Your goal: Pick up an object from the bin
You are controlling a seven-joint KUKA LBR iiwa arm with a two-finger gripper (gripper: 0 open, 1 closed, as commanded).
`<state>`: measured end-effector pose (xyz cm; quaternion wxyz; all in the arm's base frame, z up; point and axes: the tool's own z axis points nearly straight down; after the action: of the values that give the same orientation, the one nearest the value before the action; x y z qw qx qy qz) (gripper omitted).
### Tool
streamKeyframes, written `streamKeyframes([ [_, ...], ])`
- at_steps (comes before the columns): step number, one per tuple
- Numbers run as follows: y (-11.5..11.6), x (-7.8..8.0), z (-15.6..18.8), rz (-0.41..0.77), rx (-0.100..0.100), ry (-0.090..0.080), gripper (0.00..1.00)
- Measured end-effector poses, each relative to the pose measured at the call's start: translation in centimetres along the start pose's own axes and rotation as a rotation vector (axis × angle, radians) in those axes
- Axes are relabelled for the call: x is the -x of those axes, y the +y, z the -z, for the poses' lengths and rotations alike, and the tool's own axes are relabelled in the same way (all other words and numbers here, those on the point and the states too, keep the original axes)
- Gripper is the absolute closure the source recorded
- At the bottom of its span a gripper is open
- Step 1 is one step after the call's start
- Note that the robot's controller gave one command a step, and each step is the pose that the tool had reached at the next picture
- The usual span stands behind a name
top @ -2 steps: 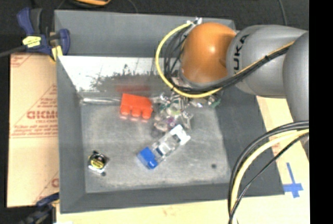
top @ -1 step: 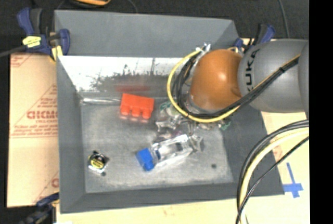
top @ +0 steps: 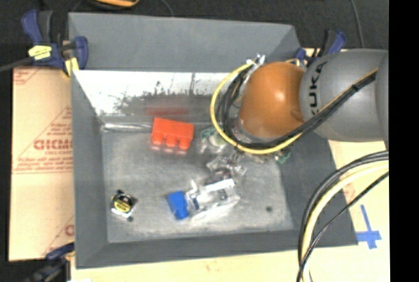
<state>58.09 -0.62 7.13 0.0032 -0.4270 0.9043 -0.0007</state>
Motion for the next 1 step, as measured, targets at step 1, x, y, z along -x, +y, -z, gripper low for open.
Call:
streamKeyframes([
  [1, -9.74, 0.36, 4.64, 0.007, -0.009, -0.002, 1.0],
])
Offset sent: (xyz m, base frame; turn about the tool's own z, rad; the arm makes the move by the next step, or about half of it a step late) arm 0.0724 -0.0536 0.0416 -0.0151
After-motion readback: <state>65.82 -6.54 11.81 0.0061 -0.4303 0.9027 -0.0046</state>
